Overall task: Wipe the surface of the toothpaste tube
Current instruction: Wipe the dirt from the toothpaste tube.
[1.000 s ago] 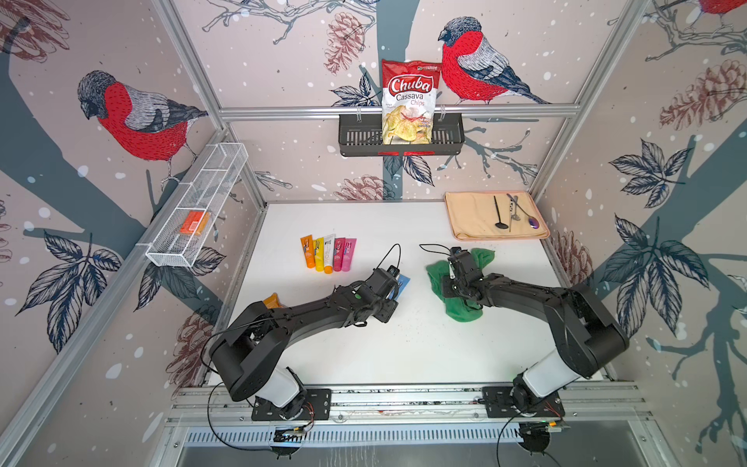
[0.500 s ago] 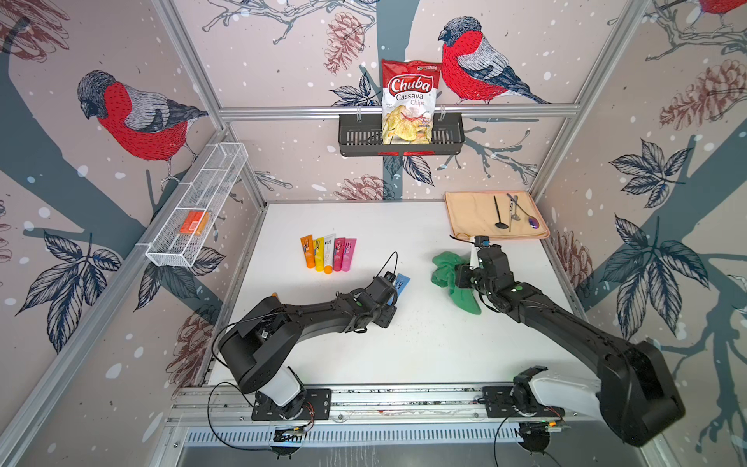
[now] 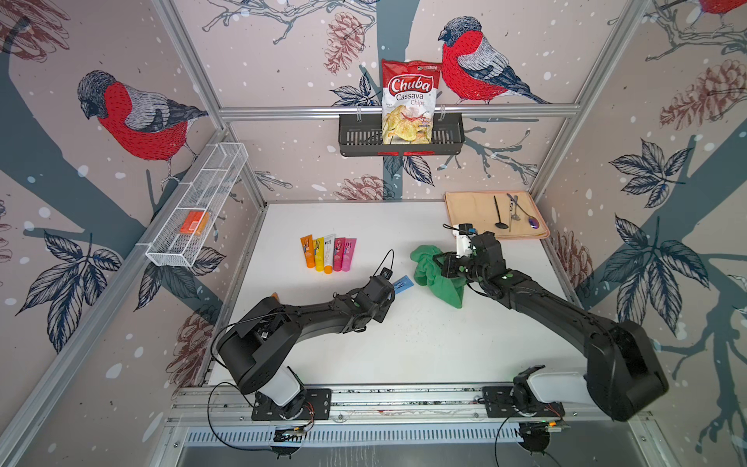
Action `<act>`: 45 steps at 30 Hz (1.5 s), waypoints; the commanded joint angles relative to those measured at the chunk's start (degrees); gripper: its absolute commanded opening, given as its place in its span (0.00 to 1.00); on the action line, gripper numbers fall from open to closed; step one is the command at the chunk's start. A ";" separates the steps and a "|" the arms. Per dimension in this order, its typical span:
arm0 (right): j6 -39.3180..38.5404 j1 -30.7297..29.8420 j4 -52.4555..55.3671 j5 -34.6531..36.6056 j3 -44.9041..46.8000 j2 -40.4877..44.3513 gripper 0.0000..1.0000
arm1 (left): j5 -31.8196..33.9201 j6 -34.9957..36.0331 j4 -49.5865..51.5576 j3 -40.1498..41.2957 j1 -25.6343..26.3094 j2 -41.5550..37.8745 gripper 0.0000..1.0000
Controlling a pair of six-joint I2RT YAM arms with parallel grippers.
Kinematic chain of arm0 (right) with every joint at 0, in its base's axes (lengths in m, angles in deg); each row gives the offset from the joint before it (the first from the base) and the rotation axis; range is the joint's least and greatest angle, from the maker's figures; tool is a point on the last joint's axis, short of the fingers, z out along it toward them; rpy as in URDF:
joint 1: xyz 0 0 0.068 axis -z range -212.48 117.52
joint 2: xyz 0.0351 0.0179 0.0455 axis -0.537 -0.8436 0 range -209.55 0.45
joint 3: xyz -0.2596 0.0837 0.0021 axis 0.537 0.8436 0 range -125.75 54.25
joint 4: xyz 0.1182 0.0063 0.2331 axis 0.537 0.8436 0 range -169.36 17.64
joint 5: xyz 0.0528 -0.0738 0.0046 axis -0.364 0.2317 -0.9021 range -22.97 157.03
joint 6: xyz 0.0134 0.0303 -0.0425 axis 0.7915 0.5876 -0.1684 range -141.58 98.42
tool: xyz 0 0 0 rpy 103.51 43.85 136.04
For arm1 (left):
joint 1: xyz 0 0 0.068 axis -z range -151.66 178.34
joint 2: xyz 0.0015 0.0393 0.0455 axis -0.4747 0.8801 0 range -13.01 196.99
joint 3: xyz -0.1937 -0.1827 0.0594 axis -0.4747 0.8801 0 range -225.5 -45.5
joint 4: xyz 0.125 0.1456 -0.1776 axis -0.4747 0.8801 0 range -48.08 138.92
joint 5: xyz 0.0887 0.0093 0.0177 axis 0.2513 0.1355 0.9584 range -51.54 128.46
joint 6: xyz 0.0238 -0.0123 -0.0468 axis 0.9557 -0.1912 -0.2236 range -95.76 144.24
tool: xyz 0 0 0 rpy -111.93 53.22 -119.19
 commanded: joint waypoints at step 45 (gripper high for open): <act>-1.37 -12.66 2.96 -5.38 -16.62 -30.71 0.00 | -18.35 2.15 -7.94 1.41 -7.66 5.43 0.19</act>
